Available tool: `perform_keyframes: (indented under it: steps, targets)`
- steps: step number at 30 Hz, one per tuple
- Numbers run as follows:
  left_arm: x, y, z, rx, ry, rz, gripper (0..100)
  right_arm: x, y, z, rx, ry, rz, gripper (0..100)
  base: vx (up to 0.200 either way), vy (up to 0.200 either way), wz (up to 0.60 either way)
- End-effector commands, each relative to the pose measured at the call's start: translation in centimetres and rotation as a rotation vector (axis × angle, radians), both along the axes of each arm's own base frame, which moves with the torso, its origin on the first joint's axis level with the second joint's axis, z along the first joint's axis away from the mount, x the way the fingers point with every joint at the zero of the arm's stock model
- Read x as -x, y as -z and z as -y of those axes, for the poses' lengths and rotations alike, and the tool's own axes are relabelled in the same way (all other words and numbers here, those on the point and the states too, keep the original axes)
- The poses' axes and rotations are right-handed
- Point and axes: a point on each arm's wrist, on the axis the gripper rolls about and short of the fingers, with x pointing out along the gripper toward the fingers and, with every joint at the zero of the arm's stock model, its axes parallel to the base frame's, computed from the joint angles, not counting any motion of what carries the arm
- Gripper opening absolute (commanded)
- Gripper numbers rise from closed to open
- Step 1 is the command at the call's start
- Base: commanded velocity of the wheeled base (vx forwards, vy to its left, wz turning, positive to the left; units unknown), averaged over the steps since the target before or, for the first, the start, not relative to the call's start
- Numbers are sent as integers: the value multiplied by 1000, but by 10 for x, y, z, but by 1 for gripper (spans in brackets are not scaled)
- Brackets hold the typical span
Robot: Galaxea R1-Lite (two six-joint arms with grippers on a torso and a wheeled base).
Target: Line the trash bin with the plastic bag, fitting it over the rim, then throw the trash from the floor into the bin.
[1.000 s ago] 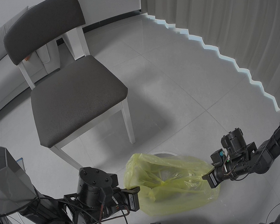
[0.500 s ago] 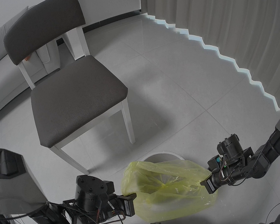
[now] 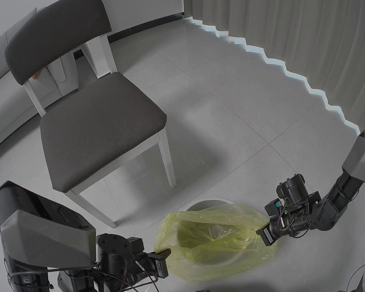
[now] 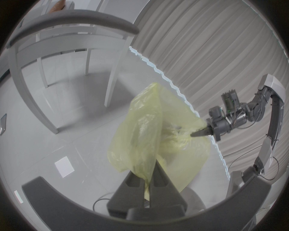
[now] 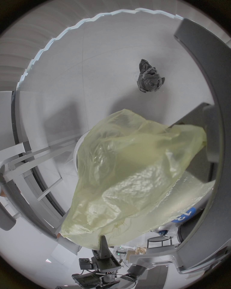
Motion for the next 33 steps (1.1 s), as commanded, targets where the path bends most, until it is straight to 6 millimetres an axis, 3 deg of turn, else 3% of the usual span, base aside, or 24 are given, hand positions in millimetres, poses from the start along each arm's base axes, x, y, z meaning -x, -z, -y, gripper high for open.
perform_keyframes:
  steps: [1, 6, 14, 19, 26, 32, 33]
  targets:
    - [4, 9, -5, -31, -2, -38, 0, -2, 4, 4, 19, -7, -3, 100, 0, 0, 0]
    - [9, 8, 4, -20, 32, -33, 0, 4, -3, 12, 18, 8, 10, 100, 0, 0, 0]
    - [0, 13, 9, -13, 24, -21, 0, 10, -43, 20, -25, 23, 132, 100, 0, 0, 0]
    - [3, 11, 8, -18, 17, -15, 0, 5, -62, 2, -57, -25, 206, 100, 0, 0, 0]
    - [3, 10, 8, -30, -4, -3, 0, 2, -63, -3, -24, -83, 212, 100, 0, 0, 0]
    - [4, 10, 10, -30, 2, -3, 0, -25, -61, -40, -45, -155, 268, 100, 0, 0, 0]
    - [4, 10, 10, -29, 0, -4, 100, -29, -61, -43, -49, -161, 277, 100, 0, 0, 0]
